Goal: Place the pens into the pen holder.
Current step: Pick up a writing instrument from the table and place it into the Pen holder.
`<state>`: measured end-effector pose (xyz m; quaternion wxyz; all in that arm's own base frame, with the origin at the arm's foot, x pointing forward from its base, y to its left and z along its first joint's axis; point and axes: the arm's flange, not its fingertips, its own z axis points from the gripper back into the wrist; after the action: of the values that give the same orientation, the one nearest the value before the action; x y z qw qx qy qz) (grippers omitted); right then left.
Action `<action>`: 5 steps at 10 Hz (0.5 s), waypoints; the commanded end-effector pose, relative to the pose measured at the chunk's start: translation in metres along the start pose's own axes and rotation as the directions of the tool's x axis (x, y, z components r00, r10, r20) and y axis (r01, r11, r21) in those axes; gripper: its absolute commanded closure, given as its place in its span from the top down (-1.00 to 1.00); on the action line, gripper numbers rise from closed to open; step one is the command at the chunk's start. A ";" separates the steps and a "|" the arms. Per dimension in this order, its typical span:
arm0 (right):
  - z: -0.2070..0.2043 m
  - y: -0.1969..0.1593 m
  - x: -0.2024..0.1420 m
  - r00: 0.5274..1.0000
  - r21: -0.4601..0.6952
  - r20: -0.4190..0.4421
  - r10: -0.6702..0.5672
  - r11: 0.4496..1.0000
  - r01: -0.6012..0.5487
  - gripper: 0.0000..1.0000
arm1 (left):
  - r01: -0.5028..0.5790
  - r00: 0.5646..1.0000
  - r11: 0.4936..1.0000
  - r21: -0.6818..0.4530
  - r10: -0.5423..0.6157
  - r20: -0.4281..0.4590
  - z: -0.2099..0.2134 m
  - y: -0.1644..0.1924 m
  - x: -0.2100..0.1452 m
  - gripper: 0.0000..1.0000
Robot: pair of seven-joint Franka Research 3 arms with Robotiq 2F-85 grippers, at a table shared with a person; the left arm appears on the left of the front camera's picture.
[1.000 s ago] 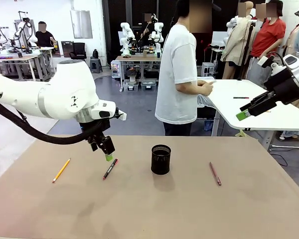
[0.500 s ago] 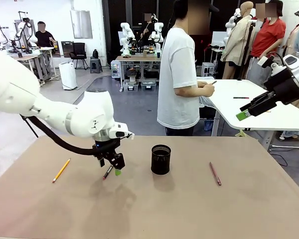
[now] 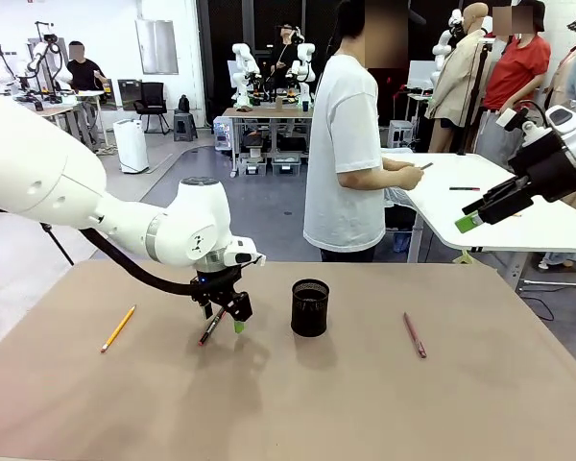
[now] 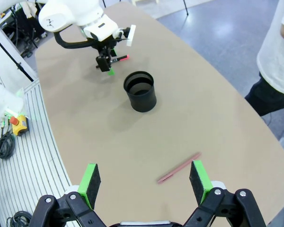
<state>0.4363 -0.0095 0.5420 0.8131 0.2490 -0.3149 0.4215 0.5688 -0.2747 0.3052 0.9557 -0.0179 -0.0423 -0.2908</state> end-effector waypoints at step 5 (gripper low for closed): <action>0.000 0.000 0.001 1.000 0.002 0.012 -0.001 1.000 0.001 1.00 | -0.042 0.999 0.999 0.004 0.042 0.010 -0.010 0.022 0.014 1.00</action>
<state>0.4362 -0.0095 0.5420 0.8131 0.2491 -0.3148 0.4215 0.5869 -0.2665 0.2967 0.9603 -0.0219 -0.0463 -0.2743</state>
